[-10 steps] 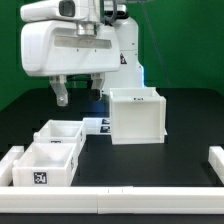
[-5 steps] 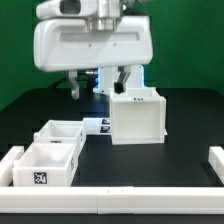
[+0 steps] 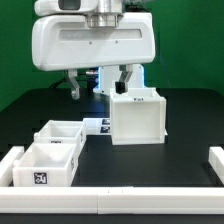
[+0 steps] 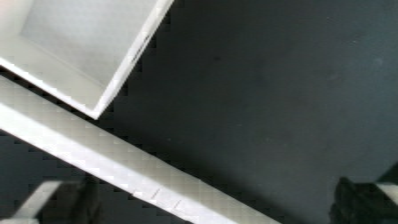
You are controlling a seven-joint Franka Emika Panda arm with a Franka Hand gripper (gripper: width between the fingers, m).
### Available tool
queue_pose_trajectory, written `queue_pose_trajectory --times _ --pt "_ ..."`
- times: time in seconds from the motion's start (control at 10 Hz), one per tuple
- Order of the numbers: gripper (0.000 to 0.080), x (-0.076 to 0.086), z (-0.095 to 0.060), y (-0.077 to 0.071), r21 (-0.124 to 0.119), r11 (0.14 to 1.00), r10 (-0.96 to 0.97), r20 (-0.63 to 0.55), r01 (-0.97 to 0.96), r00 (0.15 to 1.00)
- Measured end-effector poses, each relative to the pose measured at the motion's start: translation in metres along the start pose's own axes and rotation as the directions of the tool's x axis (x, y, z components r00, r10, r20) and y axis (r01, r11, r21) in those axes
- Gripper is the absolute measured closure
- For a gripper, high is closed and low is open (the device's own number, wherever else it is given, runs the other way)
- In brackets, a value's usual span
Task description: Assemble drawer
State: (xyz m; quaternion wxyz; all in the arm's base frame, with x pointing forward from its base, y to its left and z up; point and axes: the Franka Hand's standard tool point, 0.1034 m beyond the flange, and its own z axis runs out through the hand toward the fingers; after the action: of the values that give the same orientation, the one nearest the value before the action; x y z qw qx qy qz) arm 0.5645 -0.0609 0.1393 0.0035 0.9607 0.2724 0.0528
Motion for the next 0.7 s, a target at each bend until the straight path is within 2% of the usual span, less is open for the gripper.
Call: queue_pose_trajectory --times 0.2,0.3,0.4,0.7 --pt "0.0151 -0.012 0.025 -0.02 0.022 0.992 0.127 0.036 -0.128 0.991" --pt "0.0151 -0.017 0.039 -0.036 0.014 0.982 0.185 0.039 -0.186 0.982" --pt "0.0151 -0.02 0.044 -0.042 0.026 0.98 0.197 0.05 -0.198 0.979" --pt "0.0151 -0.021 0.043 -0.044 0.037 0.977 0.206 0.074 -0.209 0.976"
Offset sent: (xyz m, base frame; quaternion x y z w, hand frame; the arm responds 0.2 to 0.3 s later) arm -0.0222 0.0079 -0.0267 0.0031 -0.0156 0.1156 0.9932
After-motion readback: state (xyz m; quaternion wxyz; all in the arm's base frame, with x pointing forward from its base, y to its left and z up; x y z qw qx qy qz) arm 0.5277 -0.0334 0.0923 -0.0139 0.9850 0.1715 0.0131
